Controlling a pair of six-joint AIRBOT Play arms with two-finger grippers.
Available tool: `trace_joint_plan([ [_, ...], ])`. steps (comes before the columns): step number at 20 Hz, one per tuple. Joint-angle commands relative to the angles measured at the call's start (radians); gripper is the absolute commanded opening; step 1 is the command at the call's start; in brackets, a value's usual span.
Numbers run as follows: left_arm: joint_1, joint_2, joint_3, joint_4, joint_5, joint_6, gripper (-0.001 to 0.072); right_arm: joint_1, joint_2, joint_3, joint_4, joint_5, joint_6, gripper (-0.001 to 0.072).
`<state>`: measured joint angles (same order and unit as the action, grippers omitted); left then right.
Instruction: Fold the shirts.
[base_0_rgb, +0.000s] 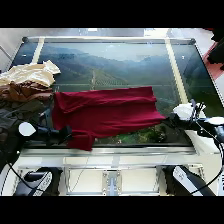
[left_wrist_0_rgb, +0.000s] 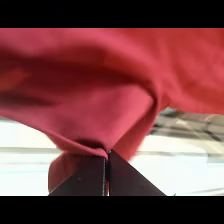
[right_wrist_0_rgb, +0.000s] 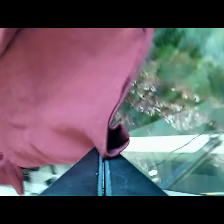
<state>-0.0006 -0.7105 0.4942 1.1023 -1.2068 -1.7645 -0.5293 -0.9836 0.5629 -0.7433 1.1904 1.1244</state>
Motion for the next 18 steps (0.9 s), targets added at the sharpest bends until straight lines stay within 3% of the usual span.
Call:
trace_joint_plan([
  [1, 0.001, 0.017, 0.116, 0.02, 0.031, 0.007, 0.001, 0.0, 0.042, 0.08, -0.057, 0.05, 0.039, 0.0031],
  [5, 0.001, 0.015, 0.266, 0.117, 0.103, 0.006, 0.0009, 0.066, 0.041, 0.151, -0.071, 0.019, 0.04, 0.0031],
  [10, 0.001, -0.037, 0.327, 0.239, 0.12, 0.013, 0.0009, 0.214, -0.009, 0.319, -0.121, -0.143, 0.094, 0.003],
  [14, 0.001, -0.2, 0.453, 0.359, 0.241, 0.031, 0.0008, 0.311, -0.158, 0.487, -0.142, -0.228, 0.122, 0.0029],
  [18, -0.001, -0.448, 0.637, 0.397, 0.252, 0.092, 0.0008, 0.362, -0.352, 0.632, -0.178, -0.274, 0.169, 0.003],
])
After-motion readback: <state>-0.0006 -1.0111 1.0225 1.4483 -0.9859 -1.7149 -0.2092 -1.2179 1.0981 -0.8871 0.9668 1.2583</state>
